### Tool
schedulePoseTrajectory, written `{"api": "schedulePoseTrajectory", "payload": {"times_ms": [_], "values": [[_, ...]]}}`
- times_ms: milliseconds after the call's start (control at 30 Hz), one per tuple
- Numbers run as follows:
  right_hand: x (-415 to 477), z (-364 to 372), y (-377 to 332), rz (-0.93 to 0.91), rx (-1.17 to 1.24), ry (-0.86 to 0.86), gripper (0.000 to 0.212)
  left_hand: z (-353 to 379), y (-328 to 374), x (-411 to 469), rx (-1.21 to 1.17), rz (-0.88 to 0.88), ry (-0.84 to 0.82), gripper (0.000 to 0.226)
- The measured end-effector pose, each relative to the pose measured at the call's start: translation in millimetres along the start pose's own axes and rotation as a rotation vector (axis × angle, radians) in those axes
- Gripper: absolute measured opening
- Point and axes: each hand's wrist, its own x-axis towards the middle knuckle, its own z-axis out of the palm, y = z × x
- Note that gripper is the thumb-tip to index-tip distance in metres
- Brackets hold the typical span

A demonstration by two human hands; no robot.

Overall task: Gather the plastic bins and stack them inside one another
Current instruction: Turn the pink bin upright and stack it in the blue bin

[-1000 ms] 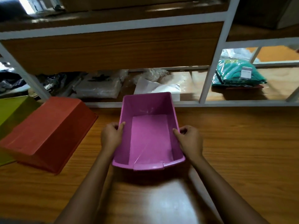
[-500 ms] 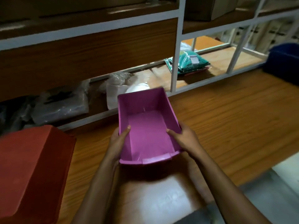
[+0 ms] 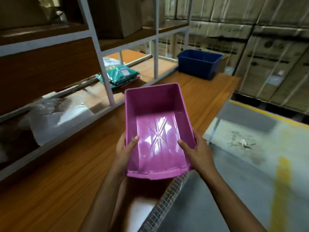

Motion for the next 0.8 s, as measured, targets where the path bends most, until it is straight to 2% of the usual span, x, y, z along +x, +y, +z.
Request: {"api": "schedulePoseTrajectory", "payload": {"times_ms": [133,367,467,500,600,733,800], "values": [[-29.4,-51.6,17.4,0.069,-0.014,0.158,0.063,54.5,8.1,-21.0,0.022,0.008,-0.116,0.043],[-95.5,-131.6,66.3,0.233,0.016,0.411,0.045,147.6,4.3,-73.5,0.170,0.029,-0.337,0.048],[-123.6,-155.1,90.8,0.290,0.007,0.473,0.041,176.7,-10.4,-95.9,0.242,0.067,-0.336,0.071],[-132.1,-162.7,98.9,0.308,-0.009,0.490,0.040,185.9,-18.2,-102.4,0.276,0.096,-0.348,0.072],[-154.7,-182.9,121.4,0.361,-0.082,0.531,0.037,214.8,-36.2,-125.2,0.377,0.167,-0.411,0.058],[-173.8,-201.8,145.4,0.442,-0.132,0.569,0.038,245.2,-62.3,-139.5,0.443,0.161,-0.487,0.076],[-176.6,-208.7,155.4,0.472,-0.151,0.582,0.039,259.6,-72.1,-138.8,0.475,0.154,-0.515,0.063]]}}
